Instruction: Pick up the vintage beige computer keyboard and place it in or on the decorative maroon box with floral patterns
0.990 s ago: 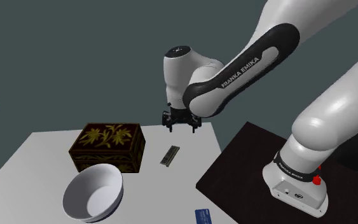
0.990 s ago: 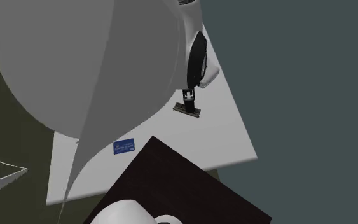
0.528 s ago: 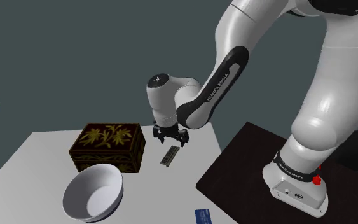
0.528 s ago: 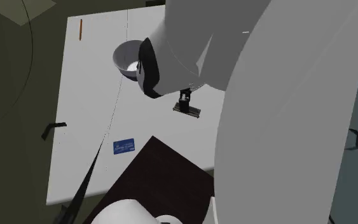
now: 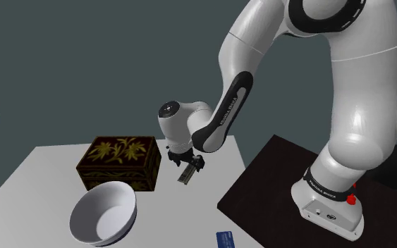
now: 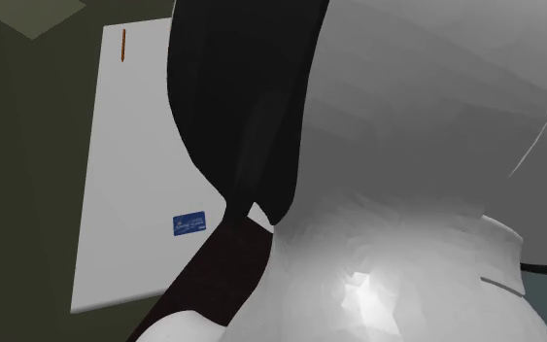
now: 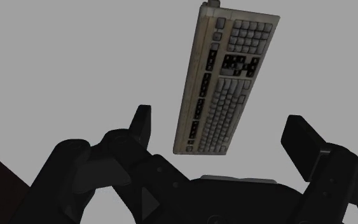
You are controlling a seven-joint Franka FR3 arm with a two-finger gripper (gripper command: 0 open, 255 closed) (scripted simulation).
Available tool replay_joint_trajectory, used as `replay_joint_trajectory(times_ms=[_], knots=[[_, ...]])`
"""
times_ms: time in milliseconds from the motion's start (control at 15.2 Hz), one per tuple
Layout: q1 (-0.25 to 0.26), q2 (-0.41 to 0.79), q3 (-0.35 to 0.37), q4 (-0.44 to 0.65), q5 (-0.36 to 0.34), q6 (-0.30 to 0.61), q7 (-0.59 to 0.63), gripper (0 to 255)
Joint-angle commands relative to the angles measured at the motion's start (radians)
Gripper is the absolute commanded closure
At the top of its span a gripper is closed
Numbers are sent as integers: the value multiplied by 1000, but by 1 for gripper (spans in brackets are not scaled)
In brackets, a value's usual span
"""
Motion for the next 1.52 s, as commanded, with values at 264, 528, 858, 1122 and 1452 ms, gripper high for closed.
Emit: replay_joint_trajectory(times_ms=[264, 528, 858, 1122, 1452], knots=[[21, 43, -38, 7, -49, 30, 33, 0], [21, 43, -38, 7, -49, 30, 33, 0], [21, 42, -38, 7, -49, 29, 33, 255], [21, 43, -37, 8, -48, 29, 33, 255], [-2, 2, -7, -7, -10, 10, 3, 255]])
